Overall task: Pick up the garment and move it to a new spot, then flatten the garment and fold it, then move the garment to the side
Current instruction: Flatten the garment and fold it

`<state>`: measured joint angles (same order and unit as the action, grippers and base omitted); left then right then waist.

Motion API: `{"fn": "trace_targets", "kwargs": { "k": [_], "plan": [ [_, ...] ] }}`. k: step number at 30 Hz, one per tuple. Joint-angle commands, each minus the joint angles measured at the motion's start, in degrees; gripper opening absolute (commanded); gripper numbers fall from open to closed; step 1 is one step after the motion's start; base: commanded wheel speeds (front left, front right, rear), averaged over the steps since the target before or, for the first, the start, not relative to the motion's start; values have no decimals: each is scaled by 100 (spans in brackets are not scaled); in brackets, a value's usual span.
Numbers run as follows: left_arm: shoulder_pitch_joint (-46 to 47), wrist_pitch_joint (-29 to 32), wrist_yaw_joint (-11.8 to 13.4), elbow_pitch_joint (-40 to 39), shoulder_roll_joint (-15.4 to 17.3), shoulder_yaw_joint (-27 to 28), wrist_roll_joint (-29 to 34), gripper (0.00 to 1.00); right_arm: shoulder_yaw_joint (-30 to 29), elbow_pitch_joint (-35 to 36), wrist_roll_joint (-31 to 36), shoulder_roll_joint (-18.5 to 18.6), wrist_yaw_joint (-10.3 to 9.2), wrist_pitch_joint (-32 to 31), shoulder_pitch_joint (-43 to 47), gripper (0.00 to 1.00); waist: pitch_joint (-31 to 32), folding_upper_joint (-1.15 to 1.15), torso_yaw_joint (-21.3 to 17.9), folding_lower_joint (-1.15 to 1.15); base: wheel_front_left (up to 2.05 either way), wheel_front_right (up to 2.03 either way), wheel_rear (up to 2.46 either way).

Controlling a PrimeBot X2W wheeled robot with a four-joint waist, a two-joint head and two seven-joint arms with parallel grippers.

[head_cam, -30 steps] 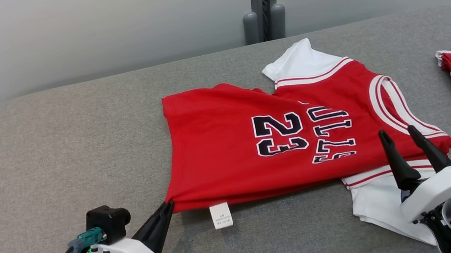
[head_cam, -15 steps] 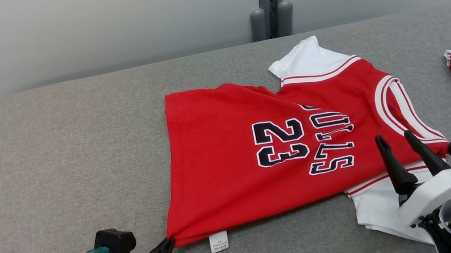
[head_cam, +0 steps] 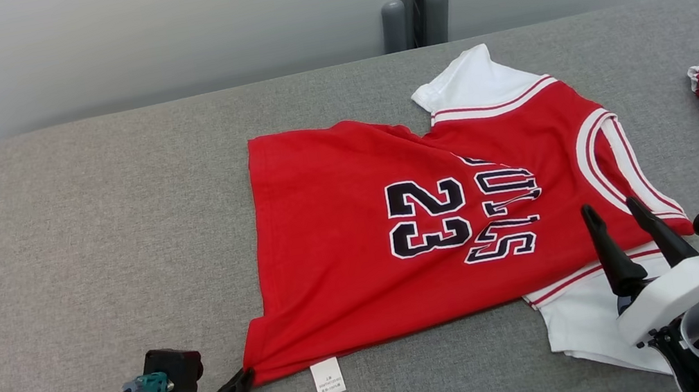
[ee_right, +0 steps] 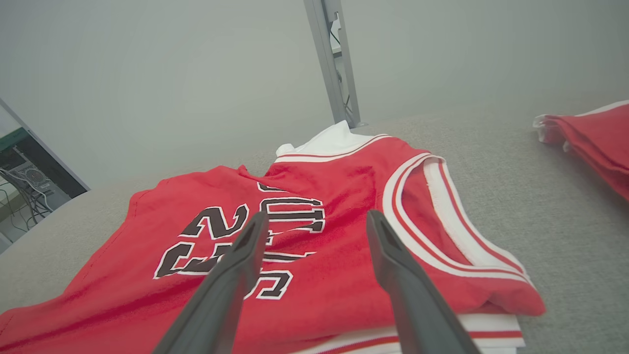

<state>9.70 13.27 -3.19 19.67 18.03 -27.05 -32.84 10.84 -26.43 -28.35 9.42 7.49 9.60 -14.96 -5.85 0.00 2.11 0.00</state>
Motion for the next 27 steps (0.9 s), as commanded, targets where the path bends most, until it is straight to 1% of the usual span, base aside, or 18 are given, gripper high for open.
{"fn": "trace_targets", "kwargs": {
  "k": [1, 2, 3, 4, 5, 6, 9, 12, 19, 23, 24, 27],
  "plan": [
    [74, -18, -1, 64, 13, -9, 16, 0, -9, 25, 22, 33, 0, 0, -46, 100, -12, 0, -6, 0, 0, 0, 0],
    [98, -14, -9, 121, 8, -27, 29, 0, -7, 26, 24, 34, 0, -3, -46, 100, -21, 0, -10, 0, 0, 0, 0],
    [123, -14, -4, 176, 8, -46, 53, 11, -8, 29, 28, 33, 0, -5, -47, 100, -26, 0, -14, 0, 0, 0, 0],
    [141, -8, 27, 234, 14, -66, 84, 38, -7, 30, 34, 33, 0, -7, -45, 100, -28, 0, -17, 0, 0, 0, 0],
    [148, -2, 52, 282, 21, -87, 112, 95, -6, 31, 38, 32, 0, -11, -43, 100, -32, 0, -20, 0, 0, 0, 0],
    [156, 0, 89, 333, 14, -107, 138, 100, -8, 29, 42, 31, 0, -15, -41, 100, -33, 0, -20, 0, 0, 0, 0],
    [180, -142, 192, 416, -22, -76, 189, 100, -12, 18, 43, 19, 0, -18, -15, 100, -16, 0, -14, 0, 0, 0, 0],
    [201, -430, 338, 425, -74, 83, 143, 100, 4, 10, 48, -4, 0, -10, 24, 100, 24, 0, -7, 0, 0, 0, 0],
    [34, -1566, 624, 104, -271, 666, -101, 100, -5, 128, -39, -2, 0, 136, 192, 100, 205, 0, 69, 0, 0, 0, 0],
    [-125, -2095, 638, -128, -492, 843, -263, 100, -28, 261, -88, 8, 0, 235, 345, 100, 319, 0, 126, 0, 0, 0, 0],
    [-125, -2095, 638, -128, -492, 843, -263, 100, -28, 261, -88, 8, 0, 235, 345, 100, 319, 0, 126, 0, 0, 0, 0],
    [-286, -2341, 578, -217, -654, 849, -381, 100, -41, 343, -94, 2, 0, 275, 446, 100, 364, 0, 157, 0, 0, 0, 0]
  ]
}}
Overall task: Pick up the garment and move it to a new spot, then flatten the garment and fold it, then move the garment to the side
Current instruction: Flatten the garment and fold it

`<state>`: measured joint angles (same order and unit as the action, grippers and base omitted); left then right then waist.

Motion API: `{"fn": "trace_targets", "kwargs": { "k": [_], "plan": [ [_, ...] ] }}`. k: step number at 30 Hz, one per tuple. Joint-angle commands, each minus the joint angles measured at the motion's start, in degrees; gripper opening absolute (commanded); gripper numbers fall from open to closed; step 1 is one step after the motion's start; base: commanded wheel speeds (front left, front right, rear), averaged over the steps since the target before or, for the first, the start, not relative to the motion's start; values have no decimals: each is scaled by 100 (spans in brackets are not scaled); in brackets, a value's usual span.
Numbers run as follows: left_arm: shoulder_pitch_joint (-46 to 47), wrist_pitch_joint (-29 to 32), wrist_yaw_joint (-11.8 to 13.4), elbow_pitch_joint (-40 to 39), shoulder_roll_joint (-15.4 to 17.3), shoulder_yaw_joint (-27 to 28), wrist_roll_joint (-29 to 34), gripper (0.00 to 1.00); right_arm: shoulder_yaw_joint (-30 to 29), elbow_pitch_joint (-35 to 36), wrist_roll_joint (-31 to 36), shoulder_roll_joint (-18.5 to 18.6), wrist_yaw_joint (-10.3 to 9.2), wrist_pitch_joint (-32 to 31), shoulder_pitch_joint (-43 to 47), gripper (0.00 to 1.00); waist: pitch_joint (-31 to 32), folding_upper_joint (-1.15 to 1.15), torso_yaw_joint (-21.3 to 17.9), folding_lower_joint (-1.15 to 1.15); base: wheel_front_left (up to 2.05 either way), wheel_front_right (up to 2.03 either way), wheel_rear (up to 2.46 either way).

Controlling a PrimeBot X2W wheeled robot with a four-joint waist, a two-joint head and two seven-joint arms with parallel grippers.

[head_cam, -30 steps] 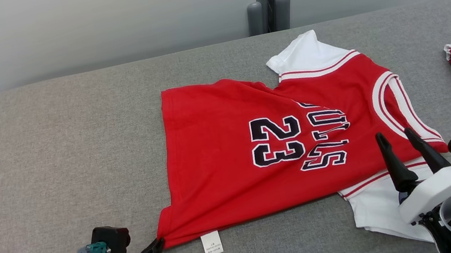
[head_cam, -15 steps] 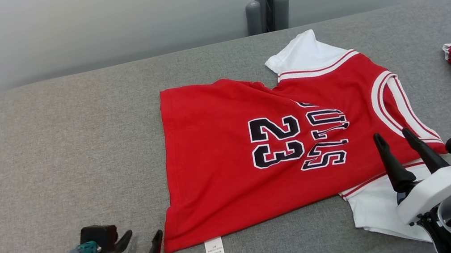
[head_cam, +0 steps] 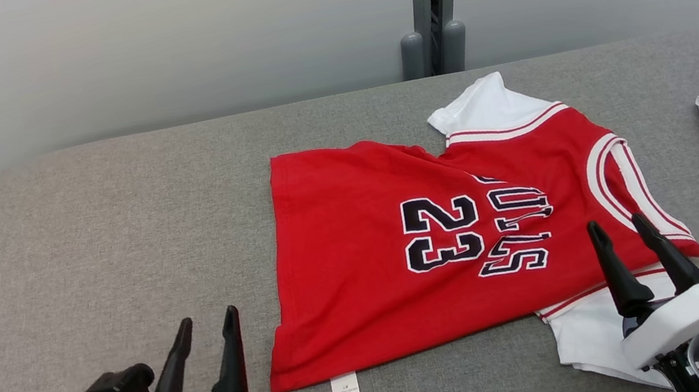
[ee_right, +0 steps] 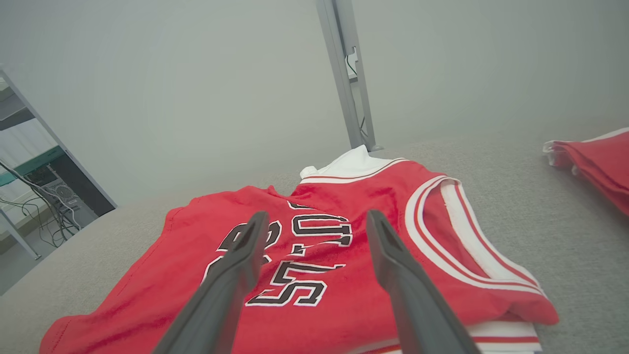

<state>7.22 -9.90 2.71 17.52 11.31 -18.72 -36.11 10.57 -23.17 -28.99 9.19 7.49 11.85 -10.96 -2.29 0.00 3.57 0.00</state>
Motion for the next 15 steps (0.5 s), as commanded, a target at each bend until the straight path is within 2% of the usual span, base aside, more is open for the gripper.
{"fn": "trace_targets", "kwargs": {
  "k": [1, 8, 15],
  "plan": [
    [-94, -82, -12, -7, -61, 21, -96, 100, -19, 44, -25, 18, 0, 50, 78, 100, 14, 0, 20, 0, 0, 0, 0],
    [-258, -157, -116, 193, -348, -194, -141, 100, -37, 156, 55, 31, 0, -14, 103, 100, -41, 0, 55, 0, 0, 0, 0],
    [-205, 116, -45, 702, -528, -344, -309, 100, -66, 183, 112, 15, -1, -87, 83, 100, -92, 0, 26, 0, 0, 0, 0]
  ]
}}
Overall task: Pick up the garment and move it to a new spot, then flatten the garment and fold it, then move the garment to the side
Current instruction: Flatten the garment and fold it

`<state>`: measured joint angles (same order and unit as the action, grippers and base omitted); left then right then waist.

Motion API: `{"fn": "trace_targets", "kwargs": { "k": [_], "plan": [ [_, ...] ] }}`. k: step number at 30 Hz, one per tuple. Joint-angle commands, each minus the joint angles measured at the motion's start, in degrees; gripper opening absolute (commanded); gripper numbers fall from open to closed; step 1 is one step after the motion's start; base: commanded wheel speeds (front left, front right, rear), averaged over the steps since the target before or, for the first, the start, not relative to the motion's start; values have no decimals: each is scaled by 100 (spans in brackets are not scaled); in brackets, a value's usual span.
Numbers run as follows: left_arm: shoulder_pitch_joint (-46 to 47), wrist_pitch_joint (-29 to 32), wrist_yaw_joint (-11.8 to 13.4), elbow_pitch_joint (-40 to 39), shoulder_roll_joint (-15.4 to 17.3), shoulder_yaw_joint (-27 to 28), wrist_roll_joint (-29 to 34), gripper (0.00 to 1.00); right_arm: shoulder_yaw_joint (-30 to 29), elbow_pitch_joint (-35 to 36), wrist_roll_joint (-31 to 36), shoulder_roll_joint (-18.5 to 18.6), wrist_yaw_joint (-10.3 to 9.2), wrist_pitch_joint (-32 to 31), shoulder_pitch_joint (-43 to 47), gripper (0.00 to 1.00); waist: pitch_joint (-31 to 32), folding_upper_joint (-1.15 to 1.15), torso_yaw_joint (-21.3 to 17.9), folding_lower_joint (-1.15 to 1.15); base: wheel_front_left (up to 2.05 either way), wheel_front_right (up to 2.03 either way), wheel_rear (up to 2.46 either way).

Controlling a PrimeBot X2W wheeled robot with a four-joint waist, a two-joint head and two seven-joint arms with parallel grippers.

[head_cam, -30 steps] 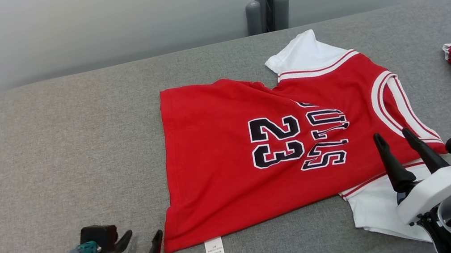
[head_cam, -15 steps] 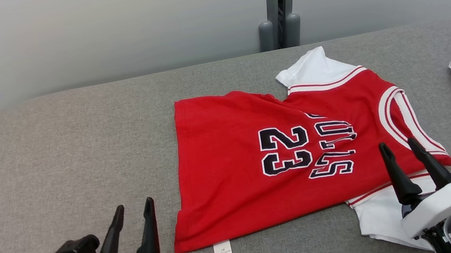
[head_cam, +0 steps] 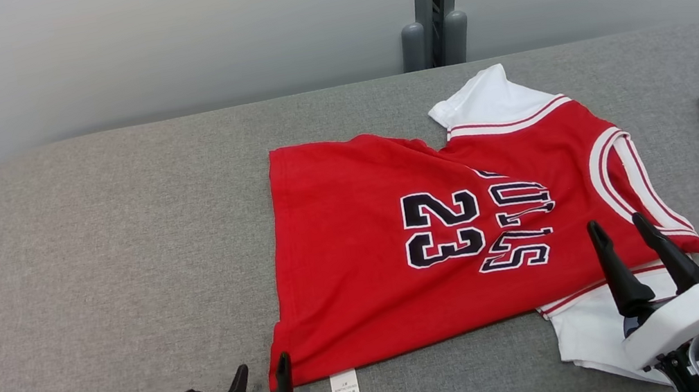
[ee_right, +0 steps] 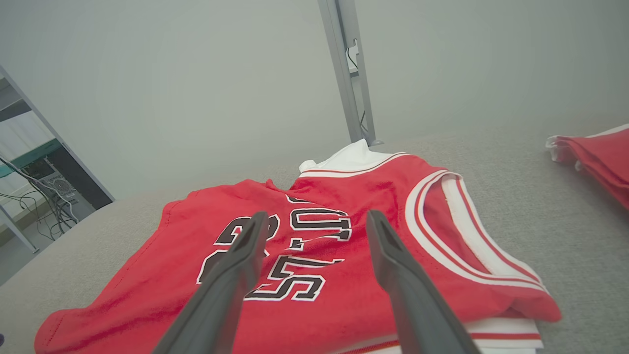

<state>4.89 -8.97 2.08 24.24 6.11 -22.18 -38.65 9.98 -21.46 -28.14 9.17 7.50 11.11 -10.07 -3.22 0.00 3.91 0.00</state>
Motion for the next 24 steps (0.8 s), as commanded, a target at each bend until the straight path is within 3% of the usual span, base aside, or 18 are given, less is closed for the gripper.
{"fn": "trace_targets", "kwargs": {
  "k": [1, 17, 24],
  "plan": [
    [26, 67, 28, 90, -29, -8, -85, 100, -3, 9, 34, 10, -2, -23, -7, 100, 0, 0, -19, 0, 0, 0, 0],
    [318, 380, 332, 989, -186, -44, -314, 100, -18, -12, 68, -24, -2, -25, -65, 100, -116, 0, -129, 0, 0, 0, 0],
    [377, 541, 235, 1250, -242, -162, -449, 100, -33, -43, 66, -24, -2, -11, -90, 100, -140, 0, -156, 0, 0, 0, 0]
  ]
}}
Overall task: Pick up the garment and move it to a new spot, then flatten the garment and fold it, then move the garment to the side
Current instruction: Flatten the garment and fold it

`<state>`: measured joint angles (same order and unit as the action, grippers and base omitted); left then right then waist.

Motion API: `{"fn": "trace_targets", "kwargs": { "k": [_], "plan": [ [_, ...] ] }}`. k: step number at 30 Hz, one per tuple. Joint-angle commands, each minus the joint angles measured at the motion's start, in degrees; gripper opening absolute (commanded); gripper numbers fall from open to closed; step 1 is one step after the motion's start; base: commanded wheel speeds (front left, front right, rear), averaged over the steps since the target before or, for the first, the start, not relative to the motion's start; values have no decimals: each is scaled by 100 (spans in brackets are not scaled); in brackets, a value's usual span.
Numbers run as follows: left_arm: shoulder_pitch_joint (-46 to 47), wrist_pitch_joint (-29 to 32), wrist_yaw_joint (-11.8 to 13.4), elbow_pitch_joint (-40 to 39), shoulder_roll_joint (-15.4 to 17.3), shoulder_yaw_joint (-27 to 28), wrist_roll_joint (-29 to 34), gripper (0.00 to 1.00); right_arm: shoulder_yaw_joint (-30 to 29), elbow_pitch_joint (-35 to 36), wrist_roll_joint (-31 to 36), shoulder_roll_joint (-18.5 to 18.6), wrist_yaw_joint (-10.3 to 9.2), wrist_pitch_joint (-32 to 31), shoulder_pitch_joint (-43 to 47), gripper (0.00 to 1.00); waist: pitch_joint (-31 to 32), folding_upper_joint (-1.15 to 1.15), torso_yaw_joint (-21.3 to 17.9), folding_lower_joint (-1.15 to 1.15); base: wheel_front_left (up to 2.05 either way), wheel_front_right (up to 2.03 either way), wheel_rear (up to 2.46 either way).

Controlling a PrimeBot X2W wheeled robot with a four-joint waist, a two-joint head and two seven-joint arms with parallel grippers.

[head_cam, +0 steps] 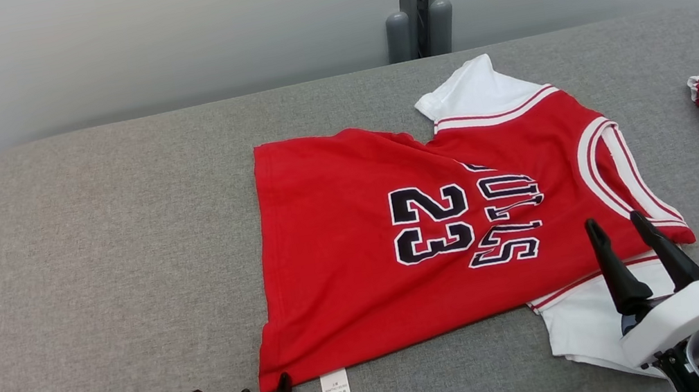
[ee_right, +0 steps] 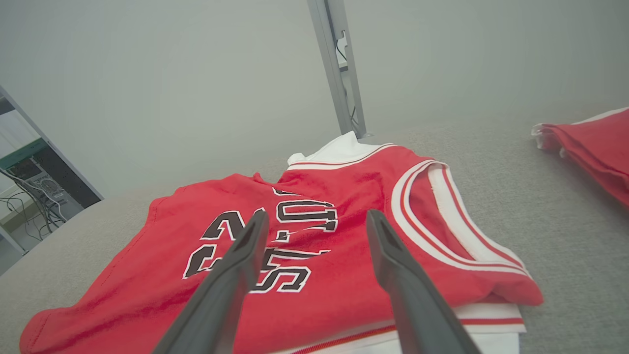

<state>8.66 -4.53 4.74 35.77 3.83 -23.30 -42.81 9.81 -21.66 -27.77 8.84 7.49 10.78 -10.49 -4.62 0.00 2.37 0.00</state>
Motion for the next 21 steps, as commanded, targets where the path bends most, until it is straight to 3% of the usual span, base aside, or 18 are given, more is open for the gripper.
{"fn": "trace_targets", "kwargs": {
  "k": [1, 2, 3, 4, 5, 6, 12, 21],
  "plan": [
    [0, 97, -31, 98, -13, -50, -33, 100, -16, -24, 29, 9, 0, 22, -48, 100, 1, 0, -2, 0, 0, 0, 0],
    [4, 140, -65, 129, -20, -76, -52, 100, -19, -29, 27, 9, 0, 24, -47, 100, 3, 0, -5, 0, 0, 0, 0],
    [1, 181, -94, 154, -27, -111, -67, 51, -19, -36, 24, 8, 0, 27, -43, 100, 6, 0, -7, 0, 0, 0, 0],
    [-4, 226, -129, 174, -35, -149, -79, 24, -18, -44, 22, 9, 0, 29, -40, 100, 9, 0, -8, 0, 0, 0, 0],
    [-3, 255, -154, 183, -41, -178, -91, 6, -17, -51, 22, 10, 0, 30, -35, 100, 14, 0, -9, 0, 0, 0, 0],
    [-4, 295, -174, 189, -42, -199, -91, 0, -16, -57, 24, 15, 0, 34, -29, 100, 20, 0, -11, 0, 0, 0, 0],
    [59, 193, -260, 58, 22, -208, -83, 0, -59, -115, 43, 22, 0, 74, -19, 100, 61, 0, -44, 0, 0, 0, 0],
    [303, -555, -75, -586, 370, 175, 54, 0, -504, -277, -1, -111, 0, 131, 245, 100, 56, 0, -142, 0, 0, 0, 0]
  ]
}}
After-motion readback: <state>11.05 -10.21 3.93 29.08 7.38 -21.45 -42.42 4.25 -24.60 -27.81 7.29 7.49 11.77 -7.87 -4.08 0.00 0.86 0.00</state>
